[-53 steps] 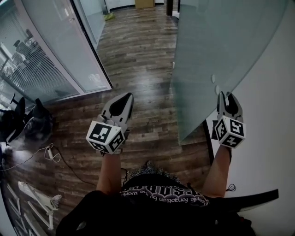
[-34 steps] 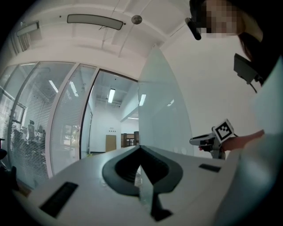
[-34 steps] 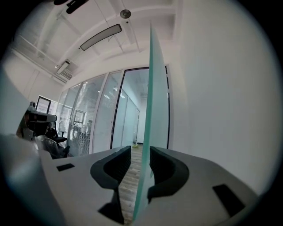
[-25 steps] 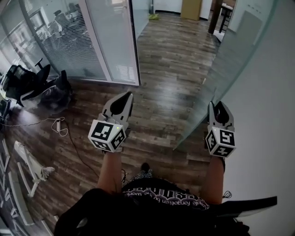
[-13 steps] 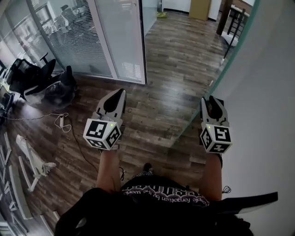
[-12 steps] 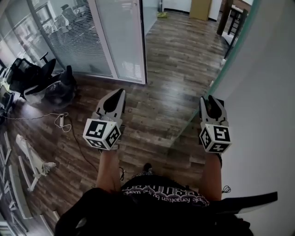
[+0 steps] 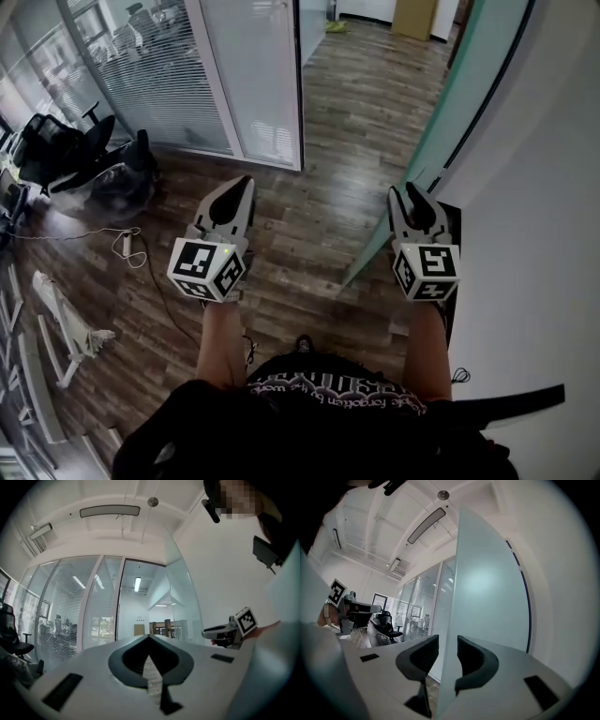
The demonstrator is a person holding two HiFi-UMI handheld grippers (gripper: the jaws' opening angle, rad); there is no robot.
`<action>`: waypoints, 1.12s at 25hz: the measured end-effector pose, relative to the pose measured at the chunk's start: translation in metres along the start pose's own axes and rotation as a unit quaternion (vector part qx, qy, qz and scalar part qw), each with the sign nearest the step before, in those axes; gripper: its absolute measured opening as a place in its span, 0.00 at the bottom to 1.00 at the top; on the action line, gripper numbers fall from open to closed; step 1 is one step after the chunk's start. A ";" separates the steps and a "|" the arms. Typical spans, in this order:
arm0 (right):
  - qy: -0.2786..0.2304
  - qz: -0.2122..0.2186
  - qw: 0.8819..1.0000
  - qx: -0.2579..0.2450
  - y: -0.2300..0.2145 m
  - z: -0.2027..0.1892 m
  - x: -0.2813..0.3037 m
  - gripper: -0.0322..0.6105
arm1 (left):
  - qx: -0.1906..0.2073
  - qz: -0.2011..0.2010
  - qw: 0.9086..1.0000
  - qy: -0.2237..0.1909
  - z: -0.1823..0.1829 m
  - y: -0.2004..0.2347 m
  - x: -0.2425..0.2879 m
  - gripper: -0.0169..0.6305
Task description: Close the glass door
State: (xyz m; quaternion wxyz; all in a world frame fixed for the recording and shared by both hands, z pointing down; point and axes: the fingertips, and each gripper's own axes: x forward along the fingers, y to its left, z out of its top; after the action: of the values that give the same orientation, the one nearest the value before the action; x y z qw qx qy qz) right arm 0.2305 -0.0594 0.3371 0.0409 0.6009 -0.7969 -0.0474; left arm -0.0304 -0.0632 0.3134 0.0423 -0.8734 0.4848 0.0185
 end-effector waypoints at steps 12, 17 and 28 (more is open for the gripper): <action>-0.006 0.009 1.000 0.000 0.017 -0.004 0.058 0.24 | 0.004 0.009 1.000 0.000 -0.005 0.050 0.009 0.03; 0.019 -0.010 1.000 0.004 -0.004 -0.024 0.074 0.24 | 0.002 0.019 1.000 0.009 -0.014 0.062 0.014 0.03; 0.075 0.049 0.996 0.024 -0.026 -0.068 0.155 0.24 | 0.008 0.070 0.997 0.017 -0.016 0.076 0.047 0.03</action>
State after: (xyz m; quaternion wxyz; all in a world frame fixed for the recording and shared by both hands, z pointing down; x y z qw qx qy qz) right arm 0.2209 -0.2170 0.4030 0.0882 0.5634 -0.8212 0.0186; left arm -0.0697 -0.1441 0.3216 0.0395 -0.8373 0.5452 0.0028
